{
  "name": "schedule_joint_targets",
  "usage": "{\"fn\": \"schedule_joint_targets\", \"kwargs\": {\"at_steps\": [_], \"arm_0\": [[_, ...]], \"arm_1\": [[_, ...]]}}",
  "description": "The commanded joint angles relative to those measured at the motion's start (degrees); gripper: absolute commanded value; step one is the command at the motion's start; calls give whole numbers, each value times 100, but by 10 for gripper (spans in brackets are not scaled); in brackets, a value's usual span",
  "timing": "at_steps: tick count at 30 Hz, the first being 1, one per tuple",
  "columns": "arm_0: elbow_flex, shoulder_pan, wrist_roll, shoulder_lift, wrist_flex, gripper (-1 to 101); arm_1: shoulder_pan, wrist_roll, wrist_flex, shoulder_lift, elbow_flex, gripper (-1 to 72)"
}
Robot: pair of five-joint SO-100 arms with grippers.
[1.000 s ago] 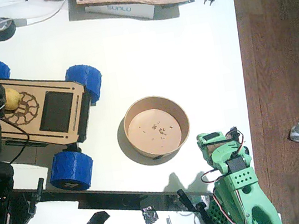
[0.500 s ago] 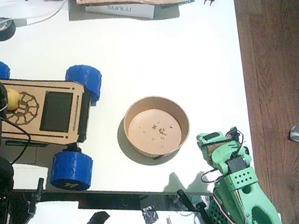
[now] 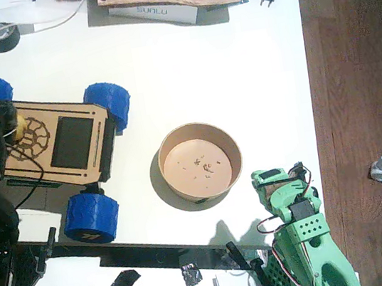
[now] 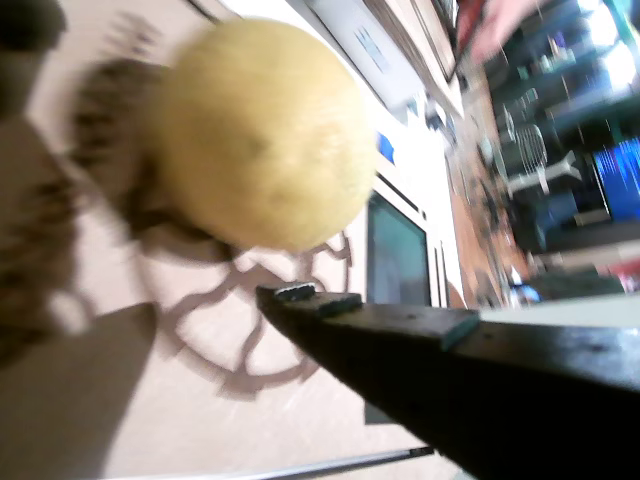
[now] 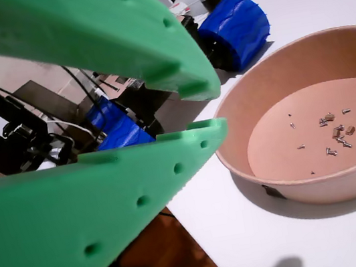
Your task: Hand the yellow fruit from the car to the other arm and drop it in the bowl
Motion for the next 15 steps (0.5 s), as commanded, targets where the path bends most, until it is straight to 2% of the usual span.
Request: {"fn": "schedule_joint_targets", "kwargs": {"at_steps": [1,15], "arm_0": [[-527,176,62,-62,114,443],[-659,299,62,-439,-167,439]], "arm_1": [[-18,-70,-149,26,-18,0],[9,-79,-149,26,-18,0]]}}
